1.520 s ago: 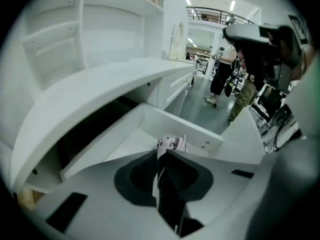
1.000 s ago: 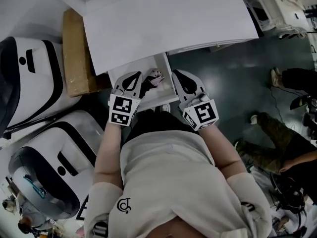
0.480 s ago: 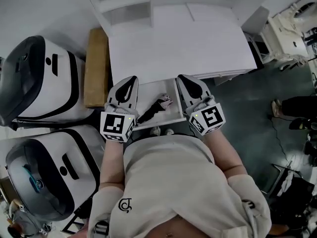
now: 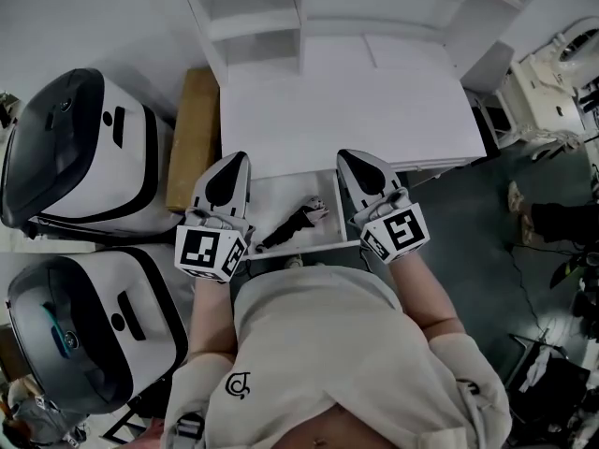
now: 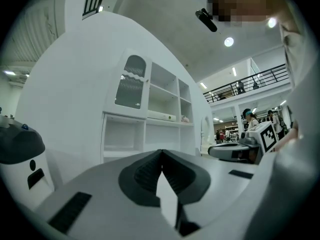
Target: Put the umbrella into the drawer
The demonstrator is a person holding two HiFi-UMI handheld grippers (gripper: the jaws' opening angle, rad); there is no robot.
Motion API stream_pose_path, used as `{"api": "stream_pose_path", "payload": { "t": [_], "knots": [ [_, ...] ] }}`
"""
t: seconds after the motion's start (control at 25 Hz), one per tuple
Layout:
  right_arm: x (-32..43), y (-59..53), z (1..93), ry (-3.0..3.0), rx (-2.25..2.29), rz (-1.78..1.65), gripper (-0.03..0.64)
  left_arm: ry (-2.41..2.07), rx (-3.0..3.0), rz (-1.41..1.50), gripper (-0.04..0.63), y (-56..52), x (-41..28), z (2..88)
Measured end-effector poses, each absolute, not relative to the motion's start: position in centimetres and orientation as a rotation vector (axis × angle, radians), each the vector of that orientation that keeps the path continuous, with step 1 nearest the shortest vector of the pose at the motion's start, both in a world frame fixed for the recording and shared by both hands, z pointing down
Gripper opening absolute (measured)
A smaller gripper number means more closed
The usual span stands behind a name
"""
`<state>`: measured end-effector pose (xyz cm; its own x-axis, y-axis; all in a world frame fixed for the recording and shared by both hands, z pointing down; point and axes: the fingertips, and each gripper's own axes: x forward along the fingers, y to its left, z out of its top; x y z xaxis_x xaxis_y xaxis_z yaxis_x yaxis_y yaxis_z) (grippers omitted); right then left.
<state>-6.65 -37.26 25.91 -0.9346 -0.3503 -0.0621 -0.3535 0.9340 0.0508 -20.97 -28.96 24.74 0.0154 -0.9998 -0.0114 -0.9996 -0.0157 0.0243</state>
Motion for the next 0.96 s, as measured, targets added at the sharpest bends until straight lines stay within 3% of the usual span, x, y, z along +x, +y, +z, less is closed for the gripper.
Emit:
{"api": "stream_pose_path", "payload": {
  "t": [0.96],
  "knots": [
    [-6.7, -35.6, 26.3, 3.056, -0.6, 0.098, 0.005, -2.191, 2.181, 0.044, 0.011, -28.9, -20.5, 26.4]
  ]
}}
